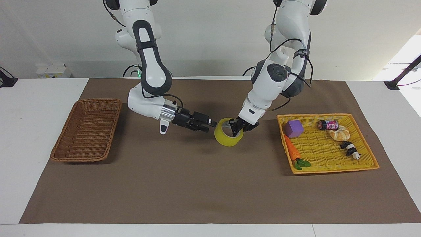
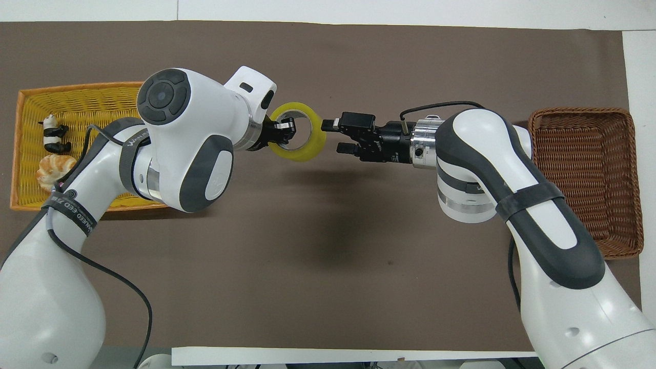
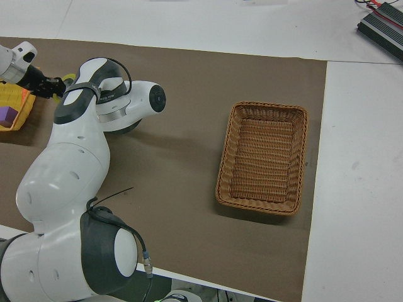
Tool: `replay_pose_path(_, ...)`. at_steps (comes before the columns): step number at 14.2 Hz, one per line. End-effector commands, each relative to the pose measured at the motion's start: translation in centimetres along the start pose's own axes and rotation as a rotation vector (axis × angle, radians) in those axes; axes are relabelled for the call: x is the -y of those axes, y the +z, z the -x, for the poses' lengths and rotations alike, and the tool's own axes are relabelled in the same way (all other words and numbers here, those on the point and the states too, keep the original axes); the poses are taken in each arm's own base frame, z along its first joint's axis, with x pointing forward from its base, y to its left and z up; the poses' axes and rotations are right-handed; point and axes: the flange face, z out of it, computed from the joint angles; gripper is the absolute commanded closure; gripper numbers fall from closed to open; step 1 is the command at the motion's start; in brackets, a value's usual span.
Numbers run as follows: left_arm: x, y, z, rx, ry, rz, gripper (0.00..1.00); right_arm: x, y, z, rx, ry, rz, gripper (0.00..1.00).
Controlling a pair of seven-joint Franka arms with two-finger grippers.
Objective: Move tape to another basket
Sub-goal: 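Hold the tape out while the right gripper reaches to grasp it, then open the left gripper and withdraw it from the tape roll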
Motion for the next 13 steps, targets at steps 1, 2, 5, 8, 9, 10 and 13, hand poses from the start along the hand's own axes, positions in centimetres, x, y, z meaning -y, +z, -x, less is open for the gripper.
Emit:
replay_pose_path(1,0.3,-0.9,0.9,-0.003,-0.013,0.012,0.96,0.5,0.9,-0.1,-0.04,-0.039,0.003,0.01)
replay_pose_path(2,0.3,-0.9,0.9,-0.003,-0.013,0.012,0.96,0.8,1.8,0.4,-0.031,-0.054,0.009,0.01)
replay_pose_path(5,0.3,-0.9,0.9,-0.002,-0.015,0.011,0.97,1.0,2.0,0.6,-0.029,-0.111,0.01,0.01)
replay_pose_path(8,0.2,-0.8,0.9,-0.001,-0.015,0.011,0.97,0.9,2.1,0.7,-0.027,-0.146,0.015,0.07)
replay_pose_path(9,0.2,-0.9,1.0,-0.001,-0.014,0.011,0.97,1.0,2.1,0.7,-0.027,-0.152,0.014,0.12)
replay_pose_path(10,0.2,-0.9,0.9,-0.002,-0.014,0.012,0.97,0.9,2.1,0.7,-0.027,-0.164,0.016,0.17)
replay_pose_path(13,0.2,-0.9,1.0,0.0,-0.015,0.01,0.98,0.9,2.3,0.8,-0.039,-0.182,0.026,0.26)
